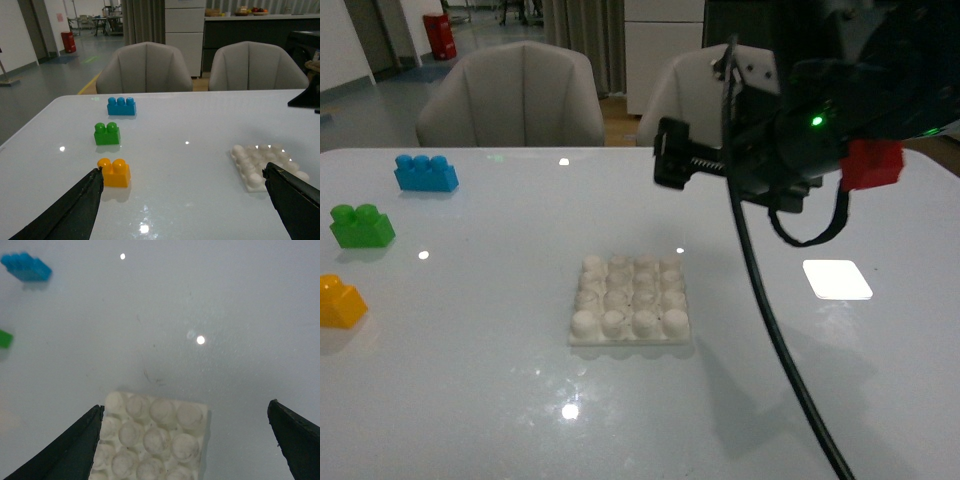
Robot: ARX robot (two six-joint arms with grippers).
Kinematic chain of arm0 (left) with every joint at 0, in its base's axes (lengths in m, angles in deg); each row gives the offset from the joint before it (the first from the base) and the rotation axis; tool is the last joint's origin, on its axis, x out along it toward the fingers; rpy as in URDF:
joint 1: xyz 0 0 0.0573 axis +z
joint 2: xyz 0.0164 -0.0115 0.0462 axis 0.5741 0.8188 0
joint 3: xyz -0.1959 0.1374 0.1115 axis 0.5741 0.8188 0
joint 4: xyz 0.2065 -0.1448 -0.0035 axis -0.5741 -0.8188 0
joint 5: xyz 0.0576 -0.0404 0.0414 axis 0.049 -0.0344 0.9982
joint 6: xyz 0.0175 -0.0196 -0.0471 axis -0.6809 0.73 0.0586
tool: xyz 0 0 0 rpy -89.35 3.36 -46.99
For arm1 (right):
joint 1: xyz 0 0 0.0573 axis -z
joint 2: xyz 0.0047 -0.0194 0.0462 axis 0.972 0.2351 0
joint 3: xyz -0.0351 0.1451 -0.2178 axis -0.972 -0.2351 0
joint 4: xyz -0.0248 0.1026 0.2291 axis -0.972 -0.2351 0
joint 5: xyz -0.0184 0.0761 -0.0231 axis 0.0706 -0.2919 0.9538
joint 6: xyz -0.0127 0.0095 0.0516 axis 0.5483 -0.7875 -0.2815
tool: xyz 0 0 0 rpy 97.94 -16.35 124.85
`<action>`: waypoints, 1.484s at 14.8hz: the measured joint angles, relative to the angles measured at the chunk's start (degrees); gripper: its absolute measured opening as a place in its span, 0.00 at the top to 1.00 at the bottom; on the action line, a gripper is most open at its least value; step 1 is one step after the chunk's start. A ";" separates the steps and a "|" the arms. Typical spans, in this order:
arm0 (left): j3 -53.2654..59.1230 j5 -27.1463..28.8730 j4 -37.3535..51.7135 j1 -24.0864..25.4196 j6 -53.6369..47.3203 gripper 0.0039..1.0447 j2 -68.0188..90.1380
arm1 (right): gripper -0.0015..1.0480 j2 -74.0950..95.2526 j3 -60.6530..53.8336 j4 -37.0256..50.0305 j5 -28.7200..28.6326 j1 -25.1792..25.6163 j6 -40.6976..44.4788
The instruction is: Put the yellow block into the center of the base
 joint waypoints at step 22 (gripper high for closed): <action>0.00 0.00 -0.02 0.00 0.00 0.06 0.00 | 0.98 -89.15 -82.42 27.61 9.16 16.70 18.16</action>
